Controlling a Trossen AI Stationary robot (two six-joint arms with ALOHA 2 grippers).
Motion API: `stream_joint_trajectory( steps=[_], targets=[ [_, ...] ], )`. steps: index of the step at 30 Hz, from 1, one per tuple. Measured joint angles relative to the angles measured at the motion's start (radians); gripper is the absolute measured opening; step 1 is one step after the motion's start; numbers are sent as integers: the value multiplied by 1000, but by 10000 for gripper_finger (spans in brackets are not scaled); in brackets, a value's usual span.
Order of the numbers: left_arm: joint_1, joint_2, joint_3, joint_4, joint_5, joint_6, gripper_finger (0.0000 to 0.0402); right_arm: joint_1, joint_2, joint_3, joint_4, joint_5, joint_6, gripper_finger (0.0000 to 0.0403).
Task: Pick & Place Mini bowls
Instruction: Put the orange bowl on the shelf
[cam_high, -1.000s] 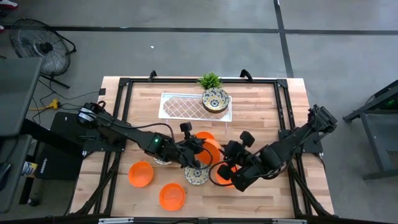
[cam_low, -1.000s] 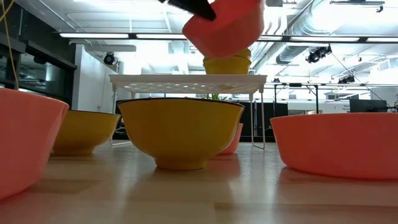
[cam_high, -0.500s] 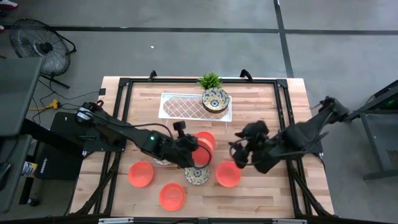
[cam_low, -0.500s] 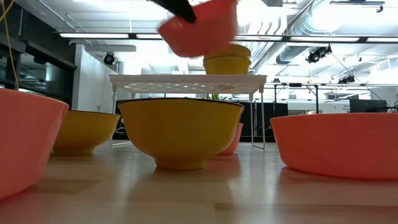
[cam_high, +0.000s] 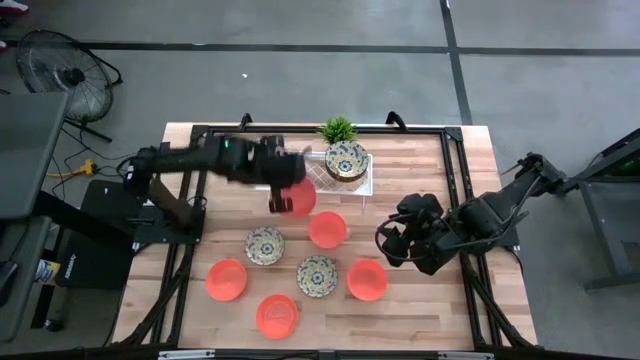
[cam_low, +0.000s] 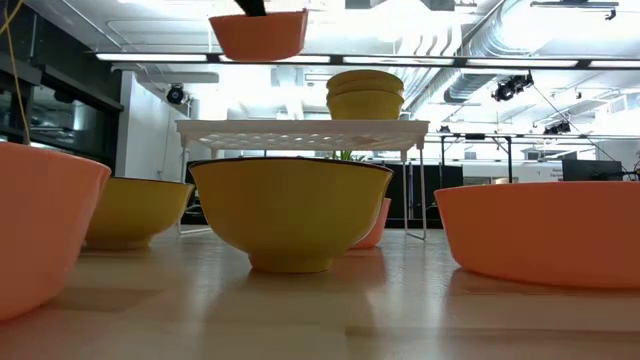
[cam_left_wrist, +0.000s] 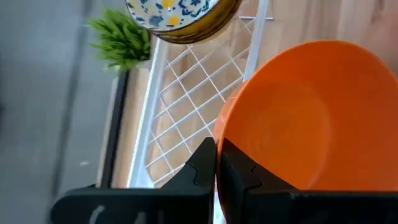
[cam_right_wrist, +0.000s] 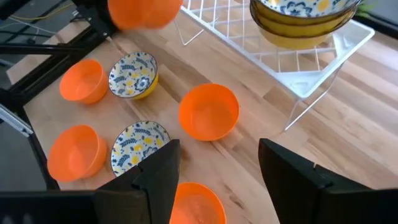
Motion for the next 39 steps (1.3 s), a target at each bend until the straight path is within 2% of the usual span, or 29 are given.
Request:
stream_joint_trajectory(
  steps=[6, 8, 10, 14, 19, 24, 31, 39],
  targets=[
    [246, 0, 14, 0, 342, 188, 0, 0, 1, -35, 61, -30, 1, 204],
    [312, 0, 14, 1, 421, 240, 0, 0, 1, -45, 79, -33, 1, 204],
    [369, 0, 14, 1, 457, 277, 0, 0, 1, -45, 84, -33, 1, 204],
    [453, 0, 14, 1, 496, 319, 0, -1, 1, -45, 91, -23, 1, 204],
    [508, 11, -2, 6, 499, 326, 0, -1, 1, -45, 90, -16, 18, 204],
    [527, 56, -9, -5, 519, 310, 0, -1, 1, -45, 92, 4, 47, 204],
    [527, 109, -8, 0, 517, 195, 0, -1, 1, -45, 109, 7, 76, 204],
    [540, 112, -8, 6, 443, 157, 0, -1, 1, -45, 140, 9, 87, 204]
  ],
)
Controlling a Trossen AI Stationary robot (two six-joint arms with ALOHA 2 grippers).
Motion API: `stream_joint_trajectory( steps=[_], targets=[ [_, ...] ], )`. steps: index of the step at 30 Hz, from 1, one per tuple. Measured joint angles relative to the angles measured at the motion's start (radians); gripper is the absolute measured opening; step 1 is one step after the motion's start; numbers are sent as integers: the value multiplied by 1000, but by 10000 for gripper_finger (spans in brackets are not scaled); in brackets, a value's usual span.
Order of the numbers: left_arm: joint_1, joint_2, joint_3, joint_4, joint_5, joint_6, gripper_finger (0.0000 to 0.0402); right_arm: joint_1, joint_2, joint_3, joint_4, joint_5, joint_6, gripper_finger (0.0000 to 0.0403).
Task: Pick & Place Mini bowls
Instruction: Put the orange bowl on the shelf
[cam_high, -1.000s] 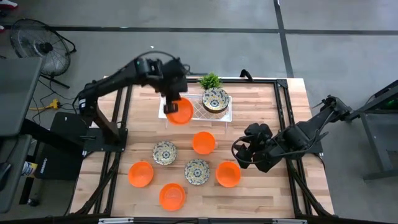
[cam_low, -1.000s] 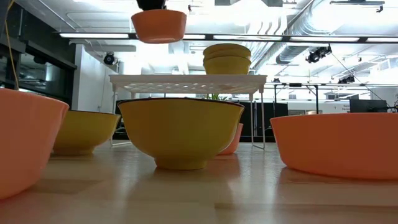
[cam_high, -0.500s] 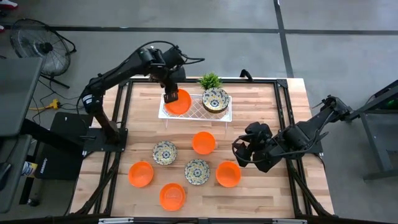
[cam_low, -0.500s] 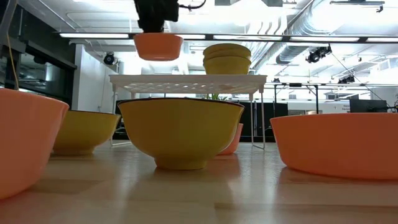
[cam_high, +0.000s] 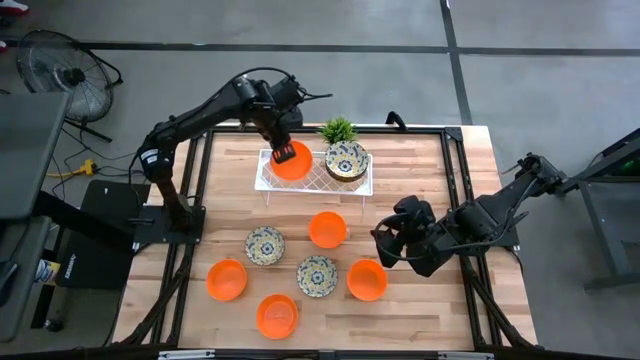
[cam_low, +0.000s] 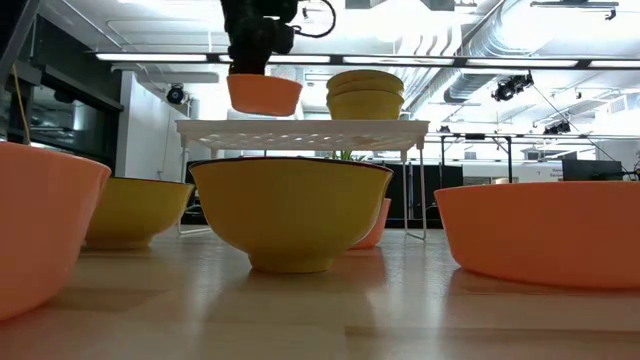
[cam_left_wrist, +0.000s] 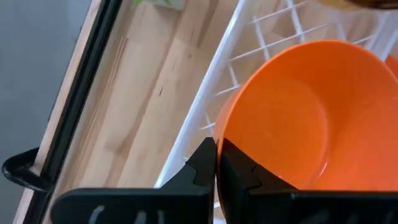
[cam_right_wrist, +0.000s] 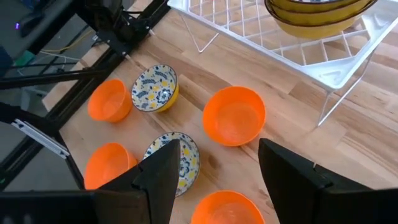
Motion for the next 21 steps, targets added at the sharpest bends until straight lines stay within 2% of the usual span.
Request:
stream_joint_trajectory(
  steps=[5, 13, 21],
  targets=[
    [36, 0, -10, -17, 37, 26, 0, 0, 0, 0, 25, 0, -1, 204],
    [55, 0, -45, -31, 27, 65, 0, 0, 0, 0, 26, 0, -3, 204],
    [52, -1, -118, 39, 48, 75, 0, 0, 0, 0, 26, 0, -4, 204]
  ],
)
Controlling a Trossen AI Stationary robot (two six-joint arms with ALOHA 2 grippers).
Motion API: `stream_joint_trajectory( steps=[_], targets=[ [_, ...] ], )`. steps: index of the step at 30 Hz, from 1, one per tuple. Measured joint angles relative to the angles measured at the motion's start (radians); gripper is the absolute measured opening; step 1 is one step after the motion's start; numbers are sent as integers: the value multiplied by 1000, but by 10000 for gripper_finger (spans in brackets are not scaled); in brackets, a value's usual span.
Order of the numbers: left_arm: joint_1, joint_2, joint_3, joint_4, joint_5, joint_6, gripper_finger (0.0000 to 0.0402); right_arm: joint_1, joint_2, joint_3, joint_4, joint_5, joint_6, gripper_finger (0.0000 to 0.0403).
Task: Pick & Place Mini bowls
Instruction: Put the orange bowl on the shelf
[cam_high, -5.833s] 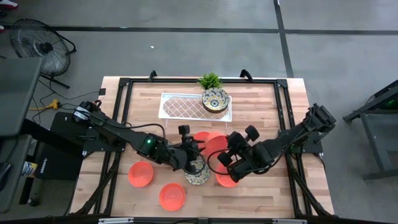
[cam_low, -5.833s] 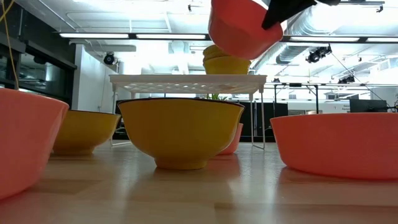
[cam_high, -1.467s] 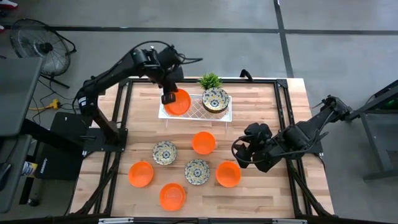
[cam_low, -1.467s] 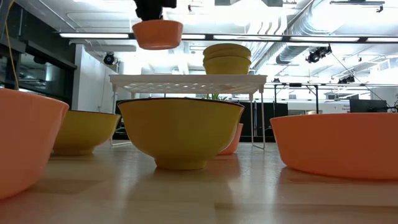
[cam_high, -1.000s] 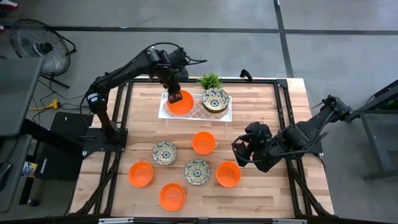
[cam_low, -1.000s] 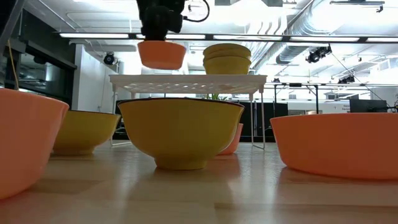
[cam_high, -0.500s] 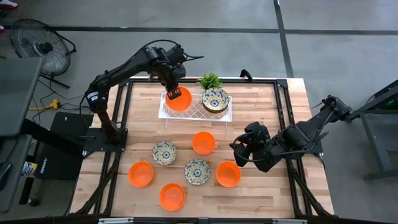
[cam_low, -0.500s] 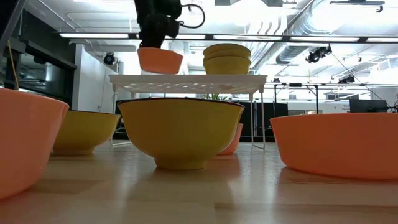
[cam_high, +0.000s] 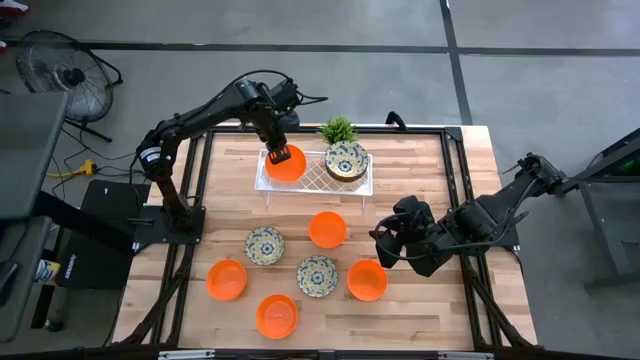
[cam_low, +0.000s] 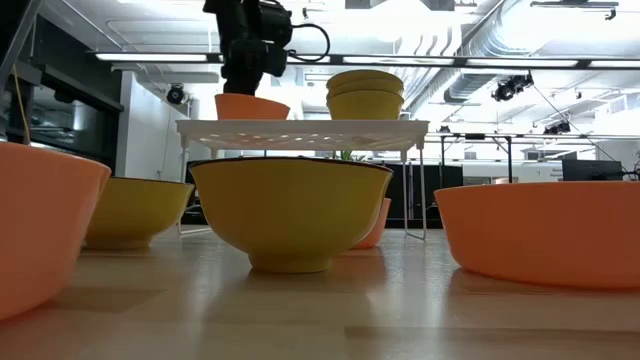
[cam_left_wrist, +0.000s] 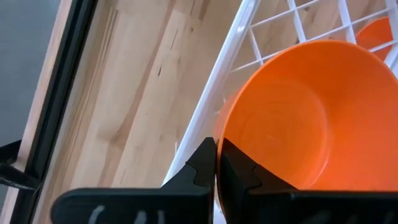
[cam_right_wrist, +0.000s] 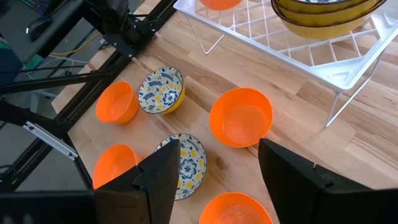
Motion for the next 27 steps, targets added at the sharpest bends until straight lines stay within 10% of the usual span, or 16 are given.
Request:
stream_joint_trajectory(
  steps=[27],
  targets=[
    [0, 0, -13, 39, 95, 92, 18, 0, 0, 0, -14, -15, 2, 204]
  ],
)
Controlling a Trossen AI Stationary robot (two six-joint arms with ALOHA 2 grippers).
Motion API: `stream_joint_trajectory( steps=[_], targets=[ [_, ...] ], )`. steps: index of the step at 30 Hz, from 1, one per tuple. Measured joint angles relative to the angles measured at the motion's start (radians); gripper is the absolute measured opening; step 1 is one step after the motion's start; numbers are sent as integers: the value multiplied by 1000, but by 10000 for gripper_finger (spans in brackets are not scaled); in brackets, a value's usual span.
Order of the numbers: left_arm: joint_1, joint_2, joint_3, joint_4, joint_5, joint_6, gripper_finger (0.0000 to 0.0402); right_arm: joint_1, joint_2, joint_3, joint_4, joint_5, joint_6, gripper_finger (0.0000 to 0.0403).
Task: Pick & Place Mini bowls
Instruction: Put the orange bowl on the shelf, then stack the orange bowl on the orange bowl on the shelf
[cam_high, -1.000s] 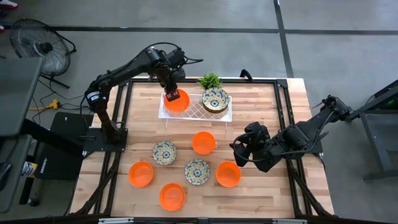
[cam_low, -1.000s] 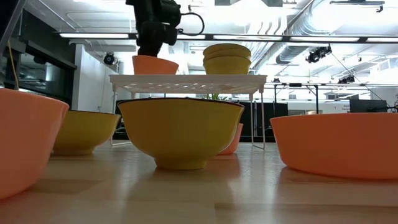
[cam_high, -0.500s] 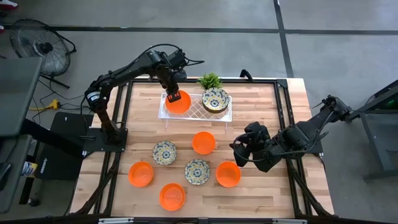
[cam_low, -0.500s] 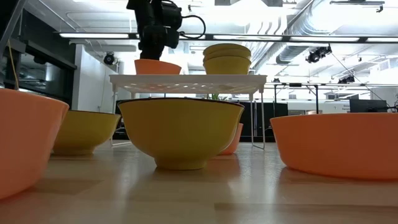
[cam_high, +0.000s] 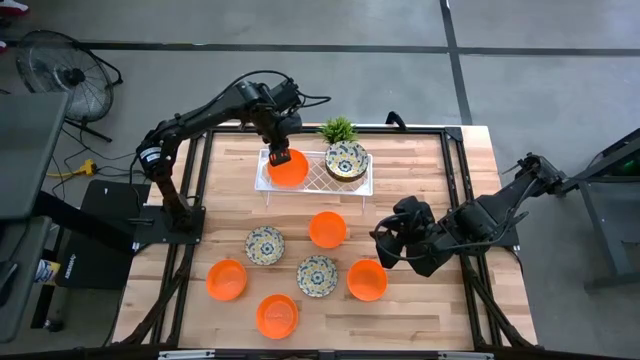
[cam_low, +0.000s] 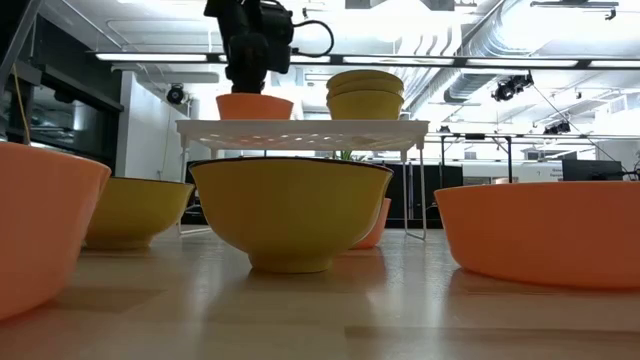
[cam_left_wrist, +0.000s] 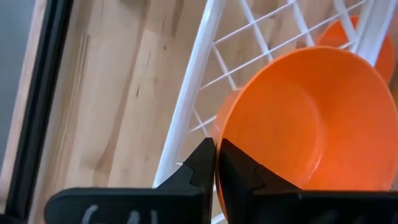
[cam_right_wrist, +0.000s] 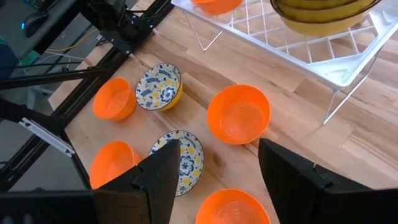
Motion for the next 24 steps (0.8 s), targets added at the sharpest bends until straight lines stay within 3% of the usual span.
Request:
stream_joint_trajectory(
  steps=[7, 18, 24],
  targets=[
    [0, 0, 0, 15, 8, 26, 32, 0, 0, 0, 0, -18, 1, 204],
    [0, 0, 0, 30, -62, 69, 176, 0, 0, 0, -5, -31, 4, 204],
    [0, 0, 53, 9, -63, 108, 209, 0, 0, 0, -5, -44, 16, 204]
  ],
)
